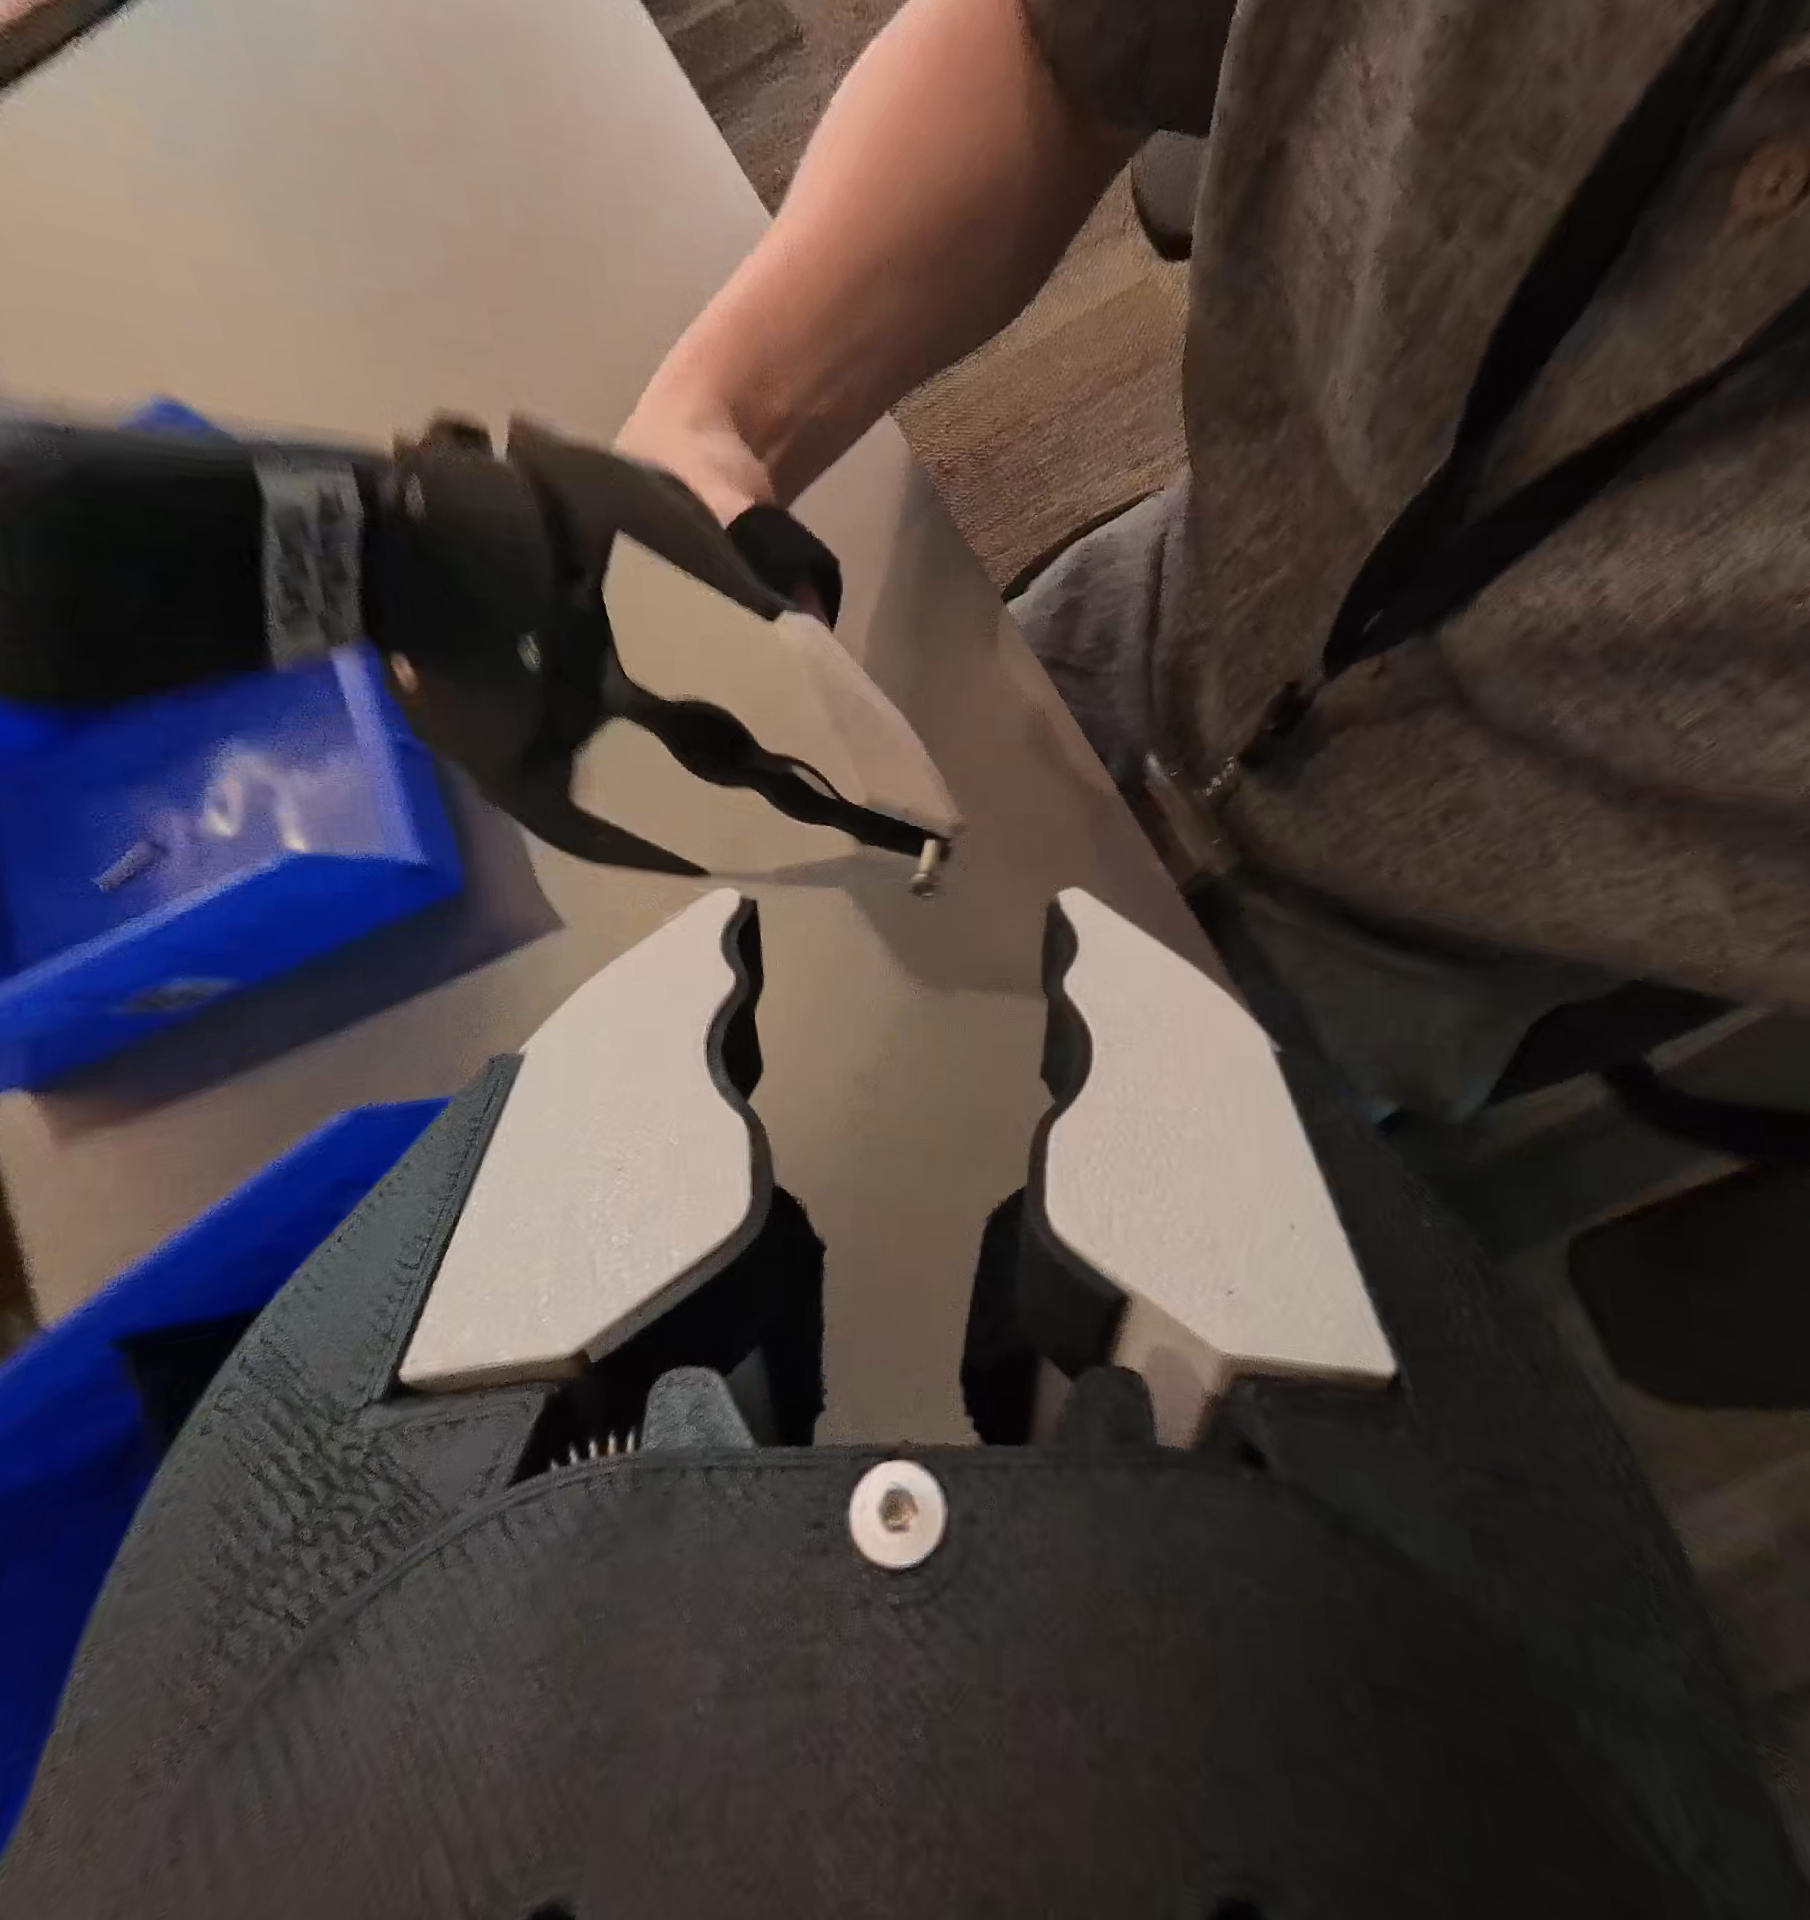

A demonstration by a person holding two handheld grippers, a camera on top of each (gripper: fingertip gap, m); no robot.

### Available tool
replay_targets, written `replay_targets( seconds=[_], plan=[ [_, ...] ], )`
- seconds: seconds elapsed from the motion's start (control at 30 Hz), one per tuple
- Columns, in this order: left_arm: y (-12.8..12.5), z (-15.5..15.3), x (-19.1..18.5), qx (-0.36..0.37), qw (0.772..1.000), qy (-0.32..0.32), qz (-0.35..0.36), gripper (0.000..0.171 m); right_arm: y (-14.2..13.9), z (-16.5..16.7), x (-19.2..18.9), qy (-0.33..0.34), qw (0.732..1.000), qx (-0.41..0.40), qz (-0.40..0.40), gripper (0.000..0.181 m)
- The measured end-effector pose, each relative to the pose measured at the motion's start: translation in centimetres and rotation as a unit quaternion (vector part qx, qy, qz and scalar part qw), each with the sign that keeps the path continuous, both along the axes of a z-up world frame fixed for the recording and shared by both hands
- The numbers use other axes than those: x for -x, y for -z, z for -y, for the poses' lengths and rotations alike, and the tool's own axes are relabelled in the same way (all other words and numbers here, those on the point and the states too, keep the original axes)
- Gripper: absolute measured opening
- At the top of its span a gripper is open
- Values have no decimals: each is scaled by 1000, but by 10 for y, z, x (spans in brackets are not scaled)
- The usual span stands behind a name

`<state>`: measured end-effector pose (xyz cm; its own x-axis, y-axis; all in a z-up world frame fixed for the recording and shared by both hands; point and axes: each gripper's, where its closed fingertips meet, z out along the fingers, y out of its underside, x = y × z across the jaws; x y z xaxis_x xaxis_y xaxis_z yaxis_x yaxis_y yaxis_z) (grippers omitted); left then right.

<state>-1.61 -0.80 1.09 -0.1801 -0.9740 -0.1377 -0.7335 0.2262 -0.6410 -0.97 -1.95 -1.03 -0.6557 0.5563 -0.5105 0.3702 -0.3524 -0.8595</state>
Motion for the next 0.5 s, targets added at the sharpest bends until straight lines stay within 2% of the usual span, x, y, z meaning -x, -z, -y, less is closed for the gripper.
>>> replay_targets(
  seconds=[0.1, 0.13, 0.2, 0.3, 0.4, 0.5],
  plan=[
    [7, -13, 6, 41, 996, -82, -3, 49, 9, -17, 8, 112, 987, -113, 17, 2],
    [10, -15, 8, 55, 993, -106, -6, 42, 9, -20, 8, 138, 979, -149, 16, 2],
    [17, -17, 11, 70, 989, -129, -18, 40, 7, -27, 9, 182, 961, -206, 17, 2],
    [21, -20, 11, 67, 986, -149, -27, 28, 6, -29, 7, 201, 949, -242, 26, 2],
    [17, -17, 4, 94, 984, -149, -15, 14, 8, -32, 8, 211, 940, -265, 37, 2],
    [18, -18, 1, 99, 983, -152, -17, 18, 10, -32, 8, 216, 934, -281, 45, 2]
  ],
)
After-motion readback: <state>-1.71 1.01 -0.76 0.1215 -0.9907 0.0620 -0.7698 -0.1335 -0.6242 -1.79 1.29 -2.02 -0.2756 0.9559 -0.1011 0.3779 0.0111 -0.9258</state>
